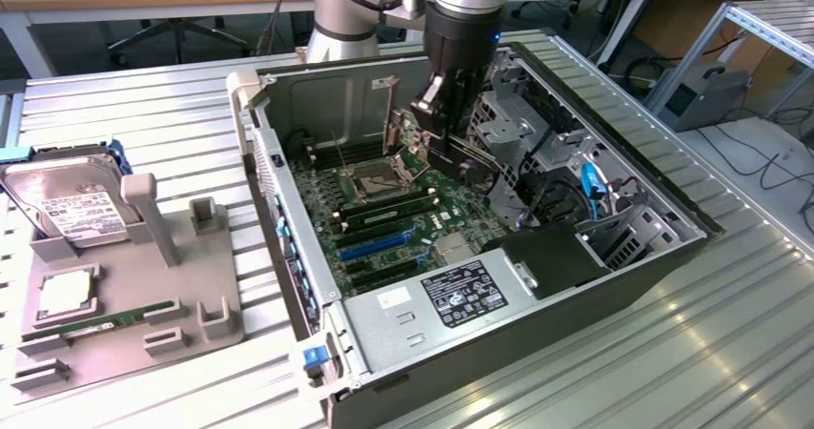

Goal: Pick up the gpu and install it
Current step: 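Insert the gpu into the slot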

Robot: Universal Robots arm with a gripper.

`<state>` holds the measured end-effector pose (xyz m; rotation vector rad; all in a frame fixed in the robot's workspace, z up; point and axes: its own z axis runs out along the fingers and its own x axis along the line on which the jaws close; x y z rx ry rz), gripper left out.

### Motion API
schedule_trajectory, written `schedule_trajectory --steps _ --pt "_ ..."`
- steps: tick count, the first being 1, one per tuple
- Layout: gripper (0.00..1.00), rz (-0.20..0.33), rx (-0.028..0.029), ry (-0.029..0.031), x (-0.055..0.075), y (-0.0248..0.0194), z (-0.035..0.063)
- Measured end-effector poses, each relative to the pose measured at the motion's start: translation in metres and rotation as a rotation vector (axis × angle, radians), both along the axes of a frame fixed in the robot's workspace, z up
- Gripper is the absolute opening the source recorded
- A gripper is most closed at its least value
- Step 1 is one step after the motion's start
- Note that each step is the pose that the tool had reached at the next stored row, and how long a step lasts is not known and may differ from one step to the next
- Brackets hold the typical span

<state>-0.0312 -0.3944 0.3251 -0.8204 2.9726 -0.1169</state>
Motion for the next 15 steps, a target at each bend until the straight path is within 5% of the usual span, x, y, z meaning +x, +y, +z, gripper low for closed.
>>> schedule_trajectory --steps 15 --pt "0.27 0.039 -0.0008 0.0000 0.0000 0.0000 -0.0001"
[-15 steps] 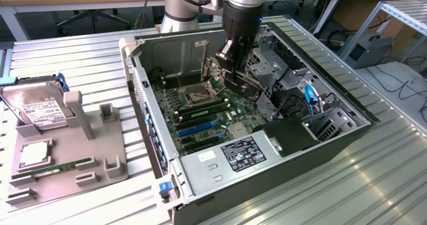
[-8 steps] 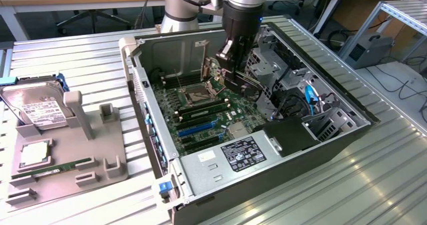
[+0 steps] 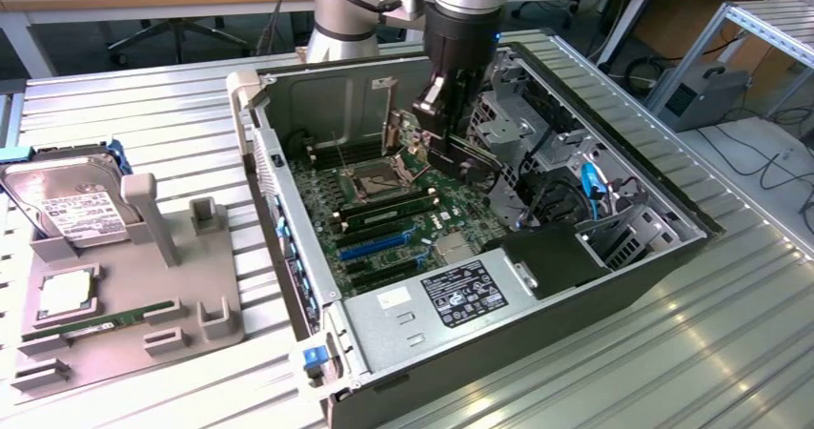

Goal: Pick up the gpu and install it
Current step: 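Insert the gpu into the slot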

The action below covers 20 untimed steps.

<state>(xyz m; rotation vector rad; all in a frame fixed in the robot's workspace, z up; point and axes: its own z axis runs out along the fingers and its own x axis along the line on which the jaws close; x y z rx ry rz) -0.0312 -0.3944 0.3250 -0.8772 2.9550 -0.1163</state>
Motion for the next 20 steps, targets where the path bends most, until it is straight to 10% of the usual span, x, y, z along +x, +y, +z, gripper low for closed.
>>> schedule_trajectory --steps 20 --pt "0.27 0.066 -0.0023 0.0000 0.0000 0.0000 -0.0002"
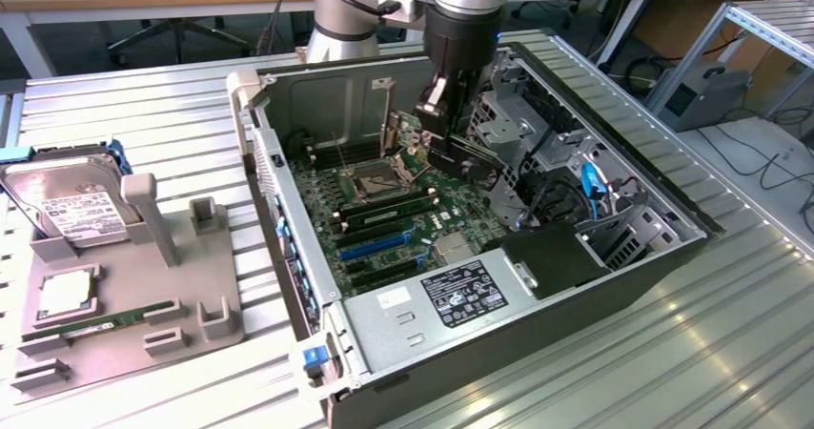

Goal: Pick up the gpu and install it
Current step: 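Insert the gpu into the slot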

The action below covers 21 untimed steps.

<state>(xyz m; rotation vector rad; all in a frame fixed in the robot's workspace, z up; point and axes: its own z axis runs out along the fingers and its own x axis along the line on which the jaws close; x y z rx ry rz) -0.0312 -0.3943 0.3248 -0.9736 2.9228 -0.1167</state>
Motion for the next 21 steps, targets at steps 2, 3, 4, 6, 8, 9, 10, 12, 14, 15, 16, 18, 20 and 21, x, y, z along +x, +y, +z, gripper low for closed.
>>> schedule_trajectory --steps 2,3,4,6,8,9,10,12,14,15,16,18,20,21 --pt "0.27 0.006 -0.0002 0.0000 0.0000 0.0000 0.0000" --pt "0.27 0.009 -0.0003 0.0000 0.0000 0.0000 0.0000" --pt "0.27 0.013 -0.0004 0.0000 0.0000 0.0000 -0.0001" --pt "0.27 0.022 -0.0008 0.0000 0.0000 0.0000 -0.0001" --pt "0.27 0.030 -0.0010 0.0000 0.0000 0.0000 -0.0001" --pt "0.27 0.034 -0.0010 0.0000 0.0000 0.0000 -0.0001" --pt "0.27 0.038 -0.0011 0.0000 0.0000 0.0000 -0.0001" --pt "0.27 0.047 -0.0014 0.0000 0.0000 0.0000 -0.0001" --pt "0.27 0.055 -0.0016 0.0000 0.0000 0.0000 -0.0001" --pt "0.27 0.059 -0.0016 0.0000 0.0000 0.0000 -0.0001" --pt "0.27 0.064 -0.0018 0.0000 0.0000 0.0000 -0.0001" --pt "0.27 0.074 -0.0021 0.0000 0.0000 0.0000 -0.0001" --pt "0.27 0.081 -0.0023 0.0000 0.0000 0.0000 -0.0001" --pt "0.27 0.086 -0.0025 0.0000 0.0000 0.0000 -0.0001"
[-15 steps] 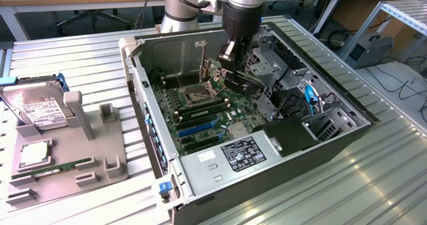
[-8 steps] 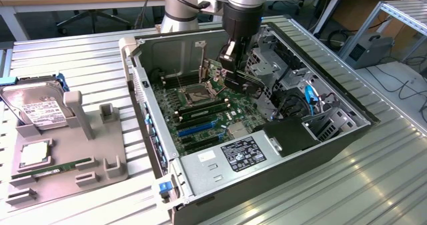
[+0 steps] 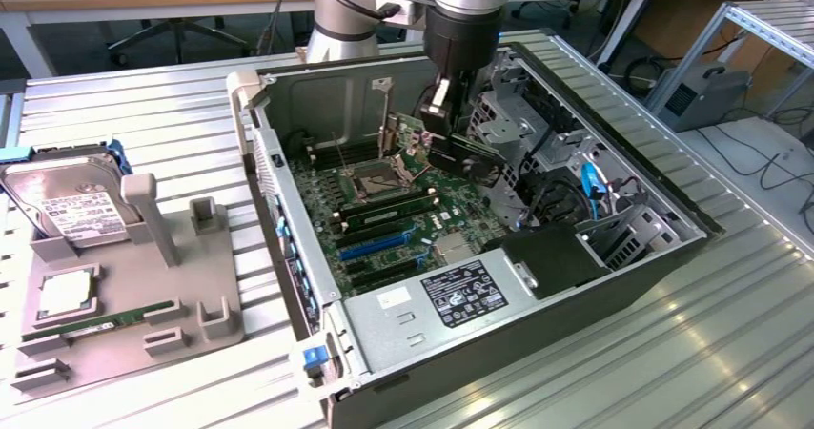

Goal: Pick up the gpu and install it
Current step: 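Insert the gpu into the slot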

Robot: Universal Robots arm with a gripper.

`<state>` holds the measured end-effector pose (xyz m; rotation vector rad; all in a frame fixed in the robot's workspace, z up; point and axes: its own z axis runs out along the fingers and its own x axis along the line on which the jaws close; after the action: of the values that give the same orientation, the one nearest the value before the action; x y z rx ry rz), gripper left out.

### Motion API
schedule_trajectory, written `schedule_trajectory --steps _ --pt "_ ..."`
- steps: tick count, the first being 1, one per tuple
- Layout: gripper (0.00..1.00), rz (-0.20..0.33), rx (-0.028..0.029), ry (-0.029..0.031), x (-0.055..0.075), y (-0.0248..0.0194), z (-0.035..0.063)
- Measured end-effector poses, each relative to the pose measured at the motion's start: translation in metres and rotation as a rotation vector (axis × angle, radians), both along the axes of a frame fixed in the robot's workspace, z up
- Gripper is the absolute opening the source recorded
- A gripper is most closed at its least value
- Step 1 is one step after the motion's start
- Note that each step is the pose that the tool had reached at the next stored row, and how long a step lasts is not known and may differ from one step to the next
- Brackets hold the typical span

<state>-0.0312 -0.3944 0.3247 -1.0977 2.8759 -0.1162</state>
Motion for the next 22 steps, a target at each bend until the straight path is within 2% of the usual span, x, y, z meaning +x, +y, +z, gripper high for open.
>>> schedule_trajectory --steps 22 --pt "0.27 0.088 -0.0026 0.0000 0.0000 0.0000 0.0000"
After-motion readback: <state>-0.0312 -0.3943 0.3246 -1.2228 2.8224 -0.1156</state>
